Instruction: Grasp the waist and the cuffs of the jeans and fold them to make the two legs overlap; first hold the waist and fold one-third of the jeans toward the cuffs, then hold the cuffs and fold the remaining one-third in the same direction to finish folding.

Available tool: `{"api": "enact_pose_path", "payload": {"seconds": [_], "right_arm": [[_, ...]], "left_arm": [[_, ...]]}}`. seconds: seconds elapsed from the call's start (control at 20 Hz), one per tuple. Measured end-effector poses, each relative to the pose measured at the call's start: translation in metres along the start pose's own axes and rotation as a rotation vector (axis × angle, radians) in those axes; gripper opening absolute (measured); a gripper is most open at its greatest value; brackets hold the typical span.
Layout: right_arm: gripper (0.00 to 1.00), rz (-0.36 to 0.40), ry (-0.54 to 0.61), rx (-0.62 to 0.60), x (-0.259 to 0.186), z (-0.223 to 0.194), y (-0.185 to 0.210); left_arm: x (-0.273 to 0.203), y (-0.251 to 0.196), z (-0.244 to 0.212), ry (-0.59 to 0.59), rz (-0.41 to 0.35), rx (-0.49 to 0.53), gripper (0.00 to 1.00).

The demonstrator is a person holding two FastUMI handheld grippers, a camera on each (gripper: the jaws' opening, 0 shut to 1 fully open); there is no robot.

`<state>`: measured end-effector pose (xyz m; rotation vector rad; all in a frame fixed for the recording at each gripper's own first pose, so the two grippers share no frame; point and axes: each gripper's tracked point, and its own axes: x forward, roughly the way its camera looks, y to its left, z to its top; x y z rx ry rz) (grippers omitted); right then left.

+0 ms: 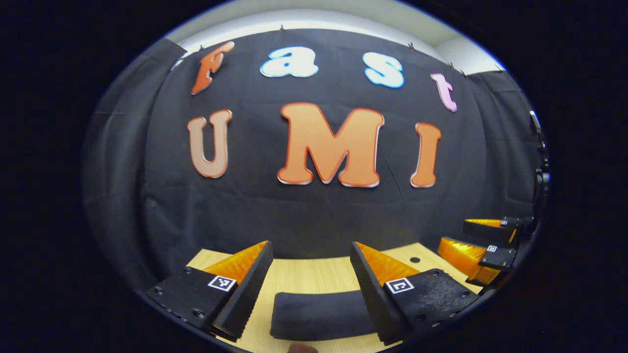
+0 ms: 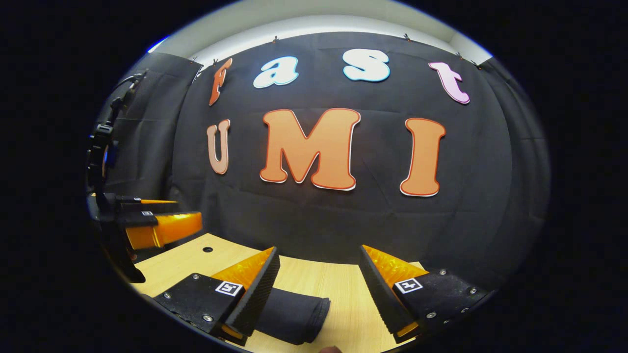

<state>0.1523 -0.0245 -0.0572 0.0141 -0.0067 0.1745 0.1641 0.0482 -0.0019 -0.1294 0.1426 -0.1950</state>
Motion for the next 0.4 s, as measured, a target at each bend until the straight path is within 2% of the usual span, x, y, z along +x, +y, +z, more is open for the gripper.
{"api": "enact_pose_path", "payload": {"seconds": [0.2,0.25,0.4], "right_arm": [[0.97,0.025,-0.035,0.039,-0.004,0.002,0.016],[0.97,0.030,-0.052,0.047,-0.005,0.002,0.020],[0.97,0.047,-0.065,0.033,-0.007,0.001,0.028]], "left_arm": [[-0.034,0.013,0.014,-0.096,0.072,0.039,0.95],[-0.042,0.017,0.010,-0.098,0.087,0.054,0.90],[-0.056,0.018,0.001,-0.083,0.117,0.084,0.94]]}}
